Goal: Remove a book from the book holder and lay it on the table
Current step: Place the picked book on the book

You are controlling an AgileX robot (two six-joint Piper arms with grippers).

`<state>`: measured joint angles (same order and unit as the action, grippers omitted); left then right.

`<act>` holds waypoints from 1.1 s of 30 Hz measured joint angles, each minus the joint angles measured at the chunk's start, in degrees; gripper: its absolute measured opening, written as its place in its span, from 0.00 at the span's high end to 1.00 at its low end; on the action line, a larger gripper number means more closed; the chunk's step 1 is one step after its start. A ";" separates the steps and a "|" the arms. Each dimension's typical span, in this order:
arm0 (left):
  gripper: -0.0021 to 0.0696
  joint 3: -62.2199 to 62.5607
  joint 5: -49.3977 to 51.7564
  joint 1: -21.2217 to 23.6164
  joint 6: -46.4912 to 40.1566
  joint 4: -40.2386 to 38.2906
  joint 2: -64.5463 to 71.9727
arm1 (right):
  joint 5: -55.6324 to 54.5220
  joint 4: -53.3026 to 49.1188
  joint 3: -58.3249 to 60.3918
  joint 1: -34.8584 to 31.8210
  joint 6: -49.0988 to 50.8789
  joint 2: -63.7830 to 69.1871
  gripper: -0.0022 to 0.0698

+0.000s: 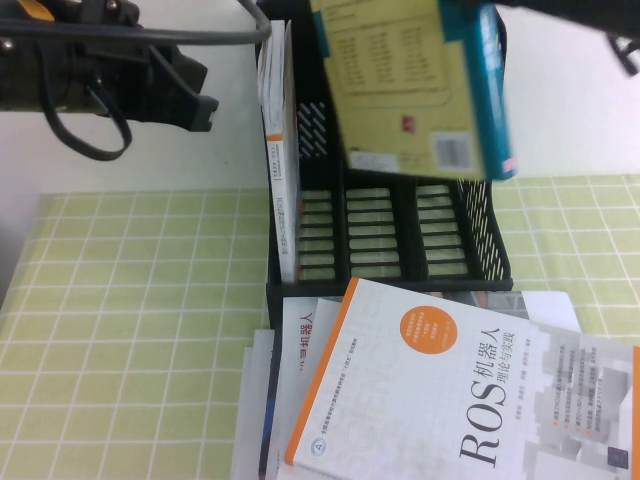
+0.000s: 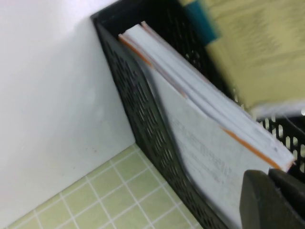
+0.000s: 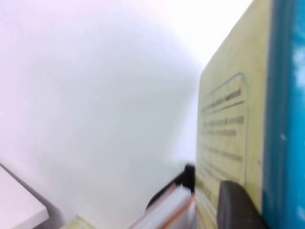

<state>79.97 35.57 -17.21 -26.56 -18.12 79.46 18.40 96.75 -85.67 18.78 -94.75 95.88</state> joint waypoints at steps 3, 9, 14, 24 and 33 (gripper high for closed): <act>0.97 0.00 1.93 0.00 1.99 0.92 -1.78 | 4.15 -4.16 -0.28 -2.03 1.50 -3.06 0.67; 0.97 0.00 8.65 0.00 6.42 2.44 -5.93 | 18.77 -24.24 -3.94 -2.82 13.82 -7.84 0.67; 0.97 0.00 16.69 0.00 10.49 4.10 -9.72 | 38.36 -39.33 -10.50 -2.06 20.54 -9.99 0.67; 0.97 -7.84 21.83 0.00 14.02 2.20 -20.94 | 51.11 -59.90 -16.22 1.16 23.40 -19.97 0.67; 0.97 -25.60 16.27 0.00 15.77 -7.09 -33.65 | 52.40 -94.12 -15.57 23.01 41.60 -22.81 0.67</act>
<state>54.37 51.84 -17.21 -10.79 -25.21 45.81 70.80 2.62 -101.24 41.79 -53.15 73.07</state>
